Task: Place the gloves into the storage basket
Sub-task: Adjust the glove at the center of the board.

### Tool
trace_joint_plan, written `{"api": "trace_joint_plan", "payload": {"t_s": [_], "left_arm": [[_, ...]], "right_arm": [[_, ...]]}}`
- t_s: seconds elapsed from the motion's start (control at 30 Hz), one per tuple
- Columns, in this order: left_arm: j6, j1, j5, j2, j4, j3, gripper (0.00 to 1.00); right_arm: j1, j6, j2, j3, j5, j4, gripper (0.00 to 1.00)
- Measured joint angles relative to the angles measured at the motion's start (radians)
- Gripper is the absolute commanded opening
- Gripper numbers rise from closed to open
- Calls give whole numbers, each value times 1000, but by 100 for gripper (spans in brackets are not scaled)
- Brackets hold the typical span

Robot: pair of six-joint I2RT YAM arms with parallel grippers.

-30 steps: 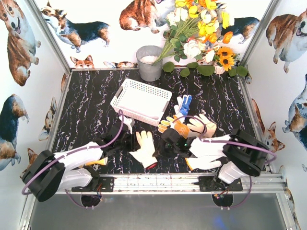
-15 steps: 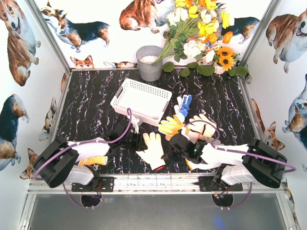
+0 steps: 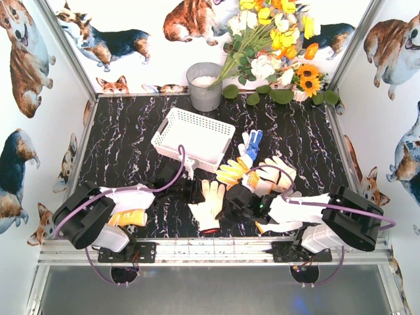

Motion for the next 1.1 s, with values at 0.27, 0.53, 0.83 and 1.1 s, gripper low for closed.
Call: {"api": "trace_joint_plan", "payload": {"t_s": [0.27, 0.53, 0.83, 1.1], "left_arm": [[-1, -1, -12, -21, -14, 0, 43], [9, -2, -31, -123, -106, 0, 62], [21, -2, -52, -261, -222, 30, 48], [-41, -9, 12, -224, -179, -8, 36]], "right_arm": [[3, 18, -4, 0, 8, -3, 24], [3, -16, -118, 0, 47, -137, 46], [3, -83, -246, 31, 37, -249, 45], [19, -104, -126, 39, -51, -198, 38]]}}
